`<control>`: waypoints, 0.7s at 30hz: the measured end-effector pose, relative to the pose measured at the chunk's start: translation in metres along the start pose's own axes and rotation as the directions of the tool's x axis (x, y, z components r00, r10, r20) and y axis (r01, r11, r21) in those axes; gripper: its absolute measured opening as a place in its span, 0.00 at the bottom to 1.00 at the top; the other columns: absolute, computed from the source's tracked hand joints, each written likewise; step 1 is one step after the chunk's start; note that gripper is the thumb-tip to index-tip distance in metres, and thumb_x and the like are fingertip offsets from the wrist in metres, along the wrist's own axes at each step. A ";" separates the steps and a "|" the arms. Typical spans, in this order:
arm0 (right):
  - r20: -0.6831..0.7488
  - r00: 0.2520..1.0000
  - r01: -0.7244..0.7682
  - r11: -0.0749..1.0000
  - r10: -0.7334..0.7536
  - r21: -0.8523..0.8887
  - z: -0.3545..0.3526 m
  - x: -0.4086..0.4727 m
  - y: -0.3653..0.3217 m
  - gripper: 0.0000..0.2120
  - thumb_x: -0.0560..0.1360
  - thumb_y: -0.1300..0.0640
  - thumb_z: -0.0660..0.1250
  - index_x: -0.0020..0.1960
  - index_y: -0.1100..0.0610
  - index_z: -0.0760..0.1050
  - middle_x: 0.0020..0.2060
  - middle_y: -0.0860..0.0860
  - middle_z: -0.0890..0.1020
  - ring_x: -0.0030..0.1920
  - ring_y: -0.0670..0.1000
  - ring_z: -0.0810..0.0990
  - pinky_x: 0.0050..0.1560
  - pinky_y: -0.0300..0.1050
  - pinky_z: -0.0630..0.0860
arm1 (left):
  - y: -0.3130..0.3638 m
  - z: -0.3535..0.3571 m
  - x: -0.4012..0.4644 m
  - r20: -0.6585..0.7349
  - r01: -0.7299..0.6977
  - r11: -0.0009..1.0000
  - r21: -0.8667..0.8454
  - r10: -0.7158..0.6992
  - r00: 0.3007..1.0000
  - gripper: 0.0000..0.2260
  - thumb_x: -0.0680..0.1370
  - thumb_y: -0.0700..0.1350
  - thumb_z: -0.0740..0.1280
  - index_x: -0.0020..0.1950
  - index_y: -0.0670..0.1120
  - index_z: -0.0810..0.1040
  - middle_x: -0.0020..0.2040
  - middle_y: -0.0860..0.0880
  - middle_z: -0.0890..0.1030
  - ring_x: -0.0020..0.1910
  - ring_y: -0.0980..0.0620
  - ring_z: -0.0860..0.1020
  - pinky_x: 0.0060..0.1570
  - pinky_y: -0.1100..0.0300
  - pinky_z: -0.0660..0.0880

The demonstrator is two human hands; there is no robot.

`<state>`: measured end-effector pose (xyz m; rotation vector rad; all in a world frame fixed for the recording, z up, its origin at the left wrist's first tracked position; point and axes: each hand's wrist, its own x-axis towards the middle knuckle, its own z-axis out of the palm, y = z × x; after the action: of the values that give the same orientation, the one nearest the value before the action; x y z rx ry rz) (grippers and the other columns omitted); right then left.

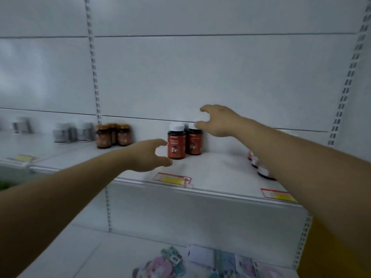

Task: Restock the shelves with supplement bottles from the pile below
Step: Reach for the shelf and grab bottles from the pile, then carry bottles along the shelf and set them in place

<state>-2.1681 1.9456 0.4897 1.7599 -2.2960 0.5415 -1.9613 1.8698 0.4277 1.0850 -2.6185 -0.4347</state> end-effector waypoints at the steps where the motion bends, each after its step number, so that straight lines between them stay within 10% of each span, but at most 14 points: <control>1: 0.016 0.999 0.042 0.999 -0.042 0.001 0.014 0.009 -0.033 0.33 0.76 0.40 0.62 0.76 0.52 0.59 0.74 0.54 0.62 0.73 0.56 0.62 0.69 0.47 0.61 | -0.029 -0.010 -0.012 -0.014 0.023 1.000 0.008 -0.023 1.000 0.32 0.75 0.59 0.66 0.75 0.53 0.59 0.75 0.50 0.63 0.70 0.49 0.66 0.65 0.58 0.62; 21: 0.209 0.685 0.678 0.716 -0.698 0.166 0.241 0.146 -0.614 0.30 0.77 0.40 0.59 0.74 0.53 0.61 0.70 0.54 0.69 0.66 0.56 0.70 0.61 0.51 0.70 | -0.488 -0.135 -0.189 -0.182 0.610 0.790 -0.066 -0.610 0.771 0.29 0.76 0.54 0.67 0.74 0.50 0.62 0.71 0.48 0.68 0.65 0.49 0.71 0.60 0.59 0.67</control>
<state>-1.6032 1.5815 0.4257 2.6534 -1.5183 0.2551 -1.4732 1.6545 0.3433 1.8775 -2.0367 -0.4284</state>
